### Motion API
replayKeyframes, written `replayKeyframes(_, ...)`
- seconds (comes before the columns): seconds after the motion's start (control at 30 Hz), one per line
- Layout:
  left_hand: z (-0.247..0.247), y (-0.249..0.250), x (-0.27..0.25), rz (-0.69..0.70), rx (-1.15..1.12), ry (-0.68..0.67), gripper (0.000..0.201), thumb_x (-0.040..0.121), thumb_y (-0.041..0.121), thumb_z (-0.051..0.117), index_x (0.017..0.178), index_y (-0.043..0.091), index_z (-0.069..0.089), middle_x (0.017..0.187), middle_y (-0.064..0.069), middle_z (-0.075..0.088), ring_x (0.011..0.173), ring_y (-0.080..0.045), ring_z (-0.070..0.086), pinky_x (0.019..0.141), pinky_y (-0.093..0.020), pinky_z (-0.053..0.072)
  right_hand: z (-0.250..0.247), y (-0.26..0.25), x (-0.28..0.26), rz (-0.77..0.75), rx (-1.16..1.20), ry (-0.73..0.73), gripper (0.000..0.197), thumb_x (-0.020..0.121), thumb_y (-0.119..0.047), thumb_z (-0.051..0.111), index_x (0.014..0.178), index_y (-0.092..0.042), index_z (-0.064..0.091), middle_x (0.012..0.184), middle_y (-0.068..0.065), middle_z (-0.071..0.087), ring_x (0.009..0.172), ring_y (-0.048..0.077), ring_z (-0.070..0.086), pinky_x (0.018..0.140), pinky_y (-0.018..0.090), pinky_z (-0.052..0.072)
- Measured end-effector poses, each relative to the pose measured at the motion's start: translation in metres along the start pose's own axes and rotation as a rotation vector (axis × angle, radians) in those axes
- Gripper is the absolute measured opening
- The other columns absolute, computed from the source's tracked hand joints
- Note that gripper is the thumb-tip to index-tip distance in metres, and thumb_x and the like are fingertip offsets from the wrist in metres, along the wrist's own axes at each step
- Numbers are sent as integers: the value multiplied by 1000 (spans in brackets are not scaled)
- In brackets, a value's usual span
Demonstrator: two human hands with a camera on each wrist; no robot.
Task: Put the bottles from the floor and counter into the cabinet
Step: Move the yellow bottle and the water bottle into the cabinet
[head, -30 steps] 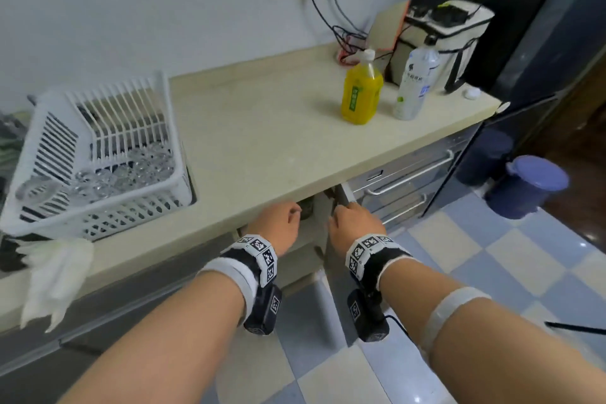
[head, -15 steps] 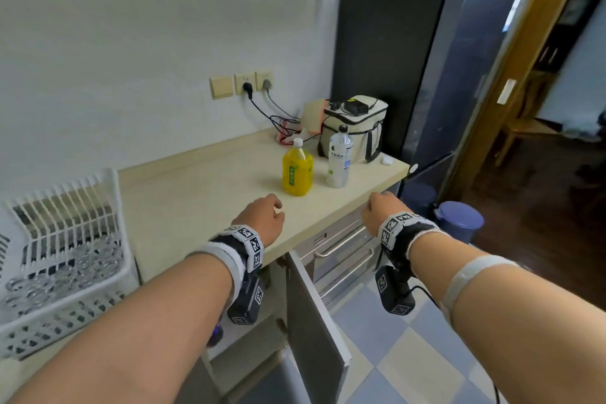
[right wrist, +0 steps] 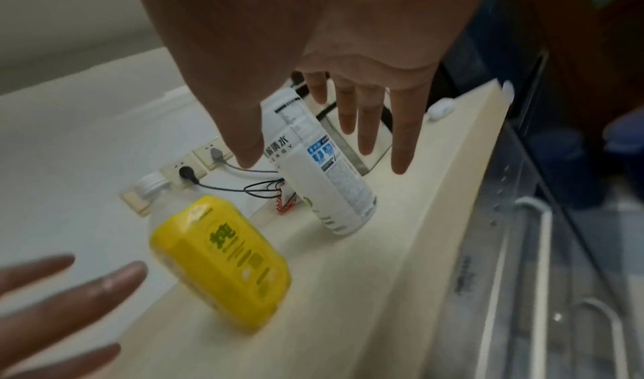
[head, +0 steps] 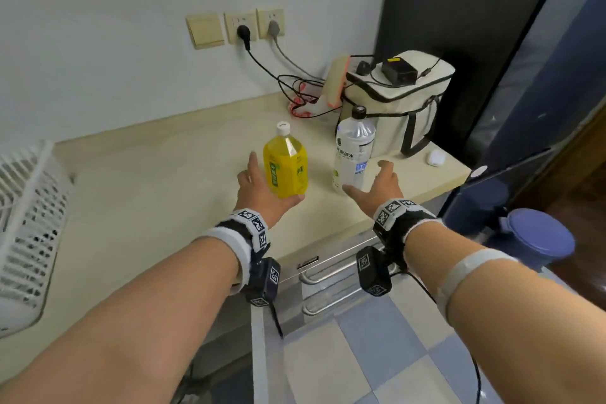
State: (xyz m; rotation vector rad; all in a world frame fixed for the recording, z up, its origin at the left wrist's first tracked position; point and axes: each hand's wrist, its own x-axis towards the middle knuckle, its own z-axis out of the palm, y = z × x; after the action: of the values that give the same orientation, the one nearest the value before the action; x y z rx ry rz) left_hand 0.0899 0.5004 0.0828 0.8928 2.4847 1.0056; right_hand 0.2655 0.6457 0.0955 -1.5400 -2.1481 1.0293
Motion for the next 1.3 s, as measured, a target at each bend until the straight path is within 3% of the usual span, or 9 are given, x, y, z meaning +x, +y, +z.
replayKeyframes(0.2, 30, 11, 65, -128, -209, 89, 140, 60, 40, 95, 159, 31, -4, 163, -12, 15, 151, -28, 26, 118, -42, 28, 8, -6, 91, -57, 306, 21, 108, 67, -34, 87, 150, -16, 19, 145, 10, 47, 130, 26, 50, 102, 32, 39)
replayKeyframes(0.33, 34, 5, 80, -114, -283, 56, 127, 57, 44, 93, 157, 29, 17, 157, -4, 39, 142, -25, 43, 118, -46, 36, 13, -10, 105, -67, 254, -4, 90, 67, -40, 86, 139, -20, 35, 130, 4, 60, 117, 27, 59, 89, 28, 41)
replayKeyframes(0.5, 25, -2, 70, -84, -242, 121, 98, 61, 37, 93, 141, 25, 39, 135, -3, 59, 121, -25, 59, 101, -37, 48, 23, -20, 82, -99, 273, -5, 88, 57, -50, 87, 129, -26, 43, 118, -2, 66, 109, 25, 63, 98, 41, 51)
replayKeyframes(0.6, 10, -19, 46, -90, -280, 108, 96, 60, 37, 94, 138, 25, 39, 132, -4, 59, 114, -23, 59, 96, -33, 47, 27, -38, 46, -144, 288, -22, 91, 54, -55, 85, 129, -25, 43, 111, -8, 61, 106, 22, 63, 93, 47, 54)
replayKeyframes(0.73, -34, -66, -8, -126, -398, 80, 104, 43, 53, 91, 130, 35, 38, 124, 0, 58, 111, -26, 63, 90, -51, 59, 38, -69, -26, -200, 259, -31, 94, 58, -51, 86, 135, -23, 39, 121, -2, 61, 112, 24, 61, 92, 48, 55)
replayKeyframes(0.83, -79, -113, -59, -105, -432, 35, 107, 38, 55, 90, 130, 37, 38, 124, 1, 57, 111, -26, 63, 88, -52, 59, 57, -85, -95, -244, 233, 7, 90, 63, -47, 86, 135, -19, 38, 128, 2, 61, 115, 25, 61, 96, 41, 52)
replayKeyframes(0.93, -126, -165, -111, -103, -477, 7, 109, 37, 55, 92, 131, 36, 39, 123, 1, 58, 111, -27, 65, 83, -52, 61, 83, -101, -165, -213, 245, 18, 87, 63, -49, 84, 131, -18, 38, 117, 0, 61, 109, 26, 63, 91, 47, 55)
replayKeyframes(1.13, -204, -254, -200, -92, -489, -158, 99, 50, 40, 97, 131, 34, 41, 121, 3, 57, 113, -27, 64, 80, -54, 62, 144, -126, -285, -135, 255, -28, 86, 59, -60, 81, 126, -22, 43, 111, -4, 61, 104, 25, 65, 87, 47, 58)
replayKeyframes(1.3, -204, -308, -240, -75, -365, -378, 104, 55, 34, 97, 141, 31, 38, 131, 2, 57, 115, -22, 63, 82, -47, 63, 201, -99, -336, -79, 221, -52, 92, 51, -69, 79, 127, -27, 49, 122, -3, 67, 111, 22, 64, 95, 42, 53)
